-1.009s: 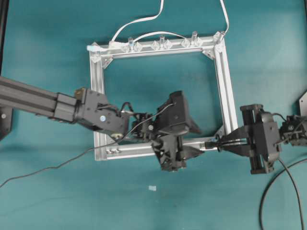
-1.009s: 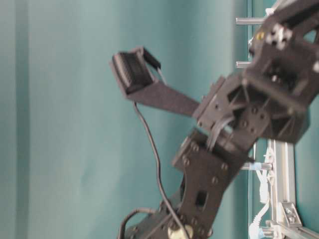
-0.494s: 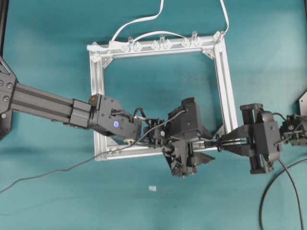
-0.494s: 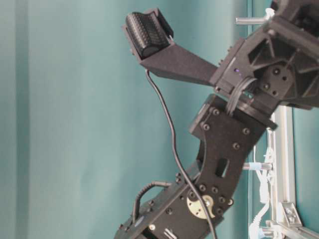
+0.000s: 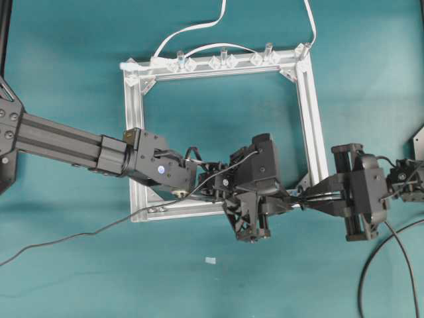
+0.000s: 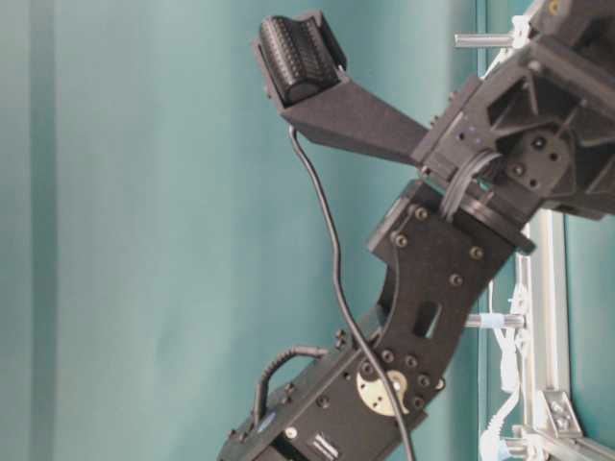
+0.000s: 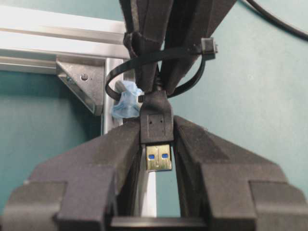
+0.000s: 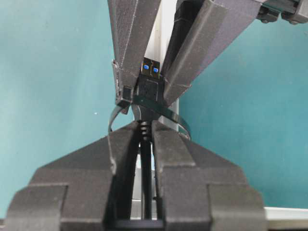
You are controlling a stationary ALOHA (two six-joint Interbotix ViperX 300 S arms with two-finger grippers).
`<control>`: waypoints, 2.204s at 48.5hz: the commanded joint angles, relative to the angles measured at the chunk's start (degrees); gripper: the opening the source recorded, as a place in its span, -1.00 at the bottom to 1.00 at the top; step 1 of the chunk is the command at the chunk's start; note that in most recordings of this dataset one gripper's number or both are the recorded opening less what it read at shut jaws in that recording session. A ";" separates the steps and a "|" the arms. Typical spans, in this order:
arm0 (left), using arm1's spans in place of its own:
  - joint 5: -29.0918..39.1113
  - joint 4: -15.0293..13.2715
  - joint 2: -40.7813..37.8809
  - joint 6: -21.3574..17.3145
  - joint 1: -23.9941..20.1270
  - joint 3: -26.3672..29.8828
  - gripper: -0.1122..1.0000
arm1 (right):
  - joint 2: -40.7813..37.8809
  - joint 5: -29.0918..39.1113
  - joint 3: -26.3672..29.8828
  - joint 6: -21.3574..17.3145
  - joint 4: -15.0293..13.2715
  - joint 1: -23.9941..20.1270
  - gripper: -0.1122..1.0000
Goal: Insert the wire through the string loop located on the right side.
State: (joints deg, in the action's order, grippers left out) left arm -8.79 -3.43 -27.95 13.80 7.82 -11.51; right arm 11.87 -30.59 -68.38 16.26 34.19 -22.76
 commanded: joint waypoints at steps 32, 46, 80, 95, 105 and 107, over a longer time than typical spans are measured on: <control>-0.09 0.09 2.20 0.97 0.09 1.49 -0.44 | 0.44 1.05 0.44 0.26 -1.23 0.18 -0.60; -0.09 0.18 2.20 0.97 0.09 1.49 -0.44 | 0.53 1.76 0.09 -0.18 -1.23 0.35 -0.59; -0.09 0.09 2.20 0.97 0.18 1.76 -0.44 | 6.42 2.11 -3.78 -0.26 -0.53 0.70 0.72; 0.26 0.09 2.20 0.97 0.26 1.76 -0.44 | 6.42 1.93 -3.78 -0.26 -0.53 0.97 0.72; 0.35 0.09 2.20 0.88 0.26 1.76 -0.44 | 6.42 1.93 -3.60 -0.26 -0.62 0.97 0.72; 0.35 0.09 2.20 0.88 0.18 1.76 -0.44 | 6.42 1.93 -3.60 -0.26 -0.53 0.97 0.72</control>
State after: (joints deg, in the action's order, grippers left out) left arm -8.17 -3.43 -27.95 14.33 8.00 -11.25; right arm 17.84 -28.21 -72.60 16.08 33.57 -21.88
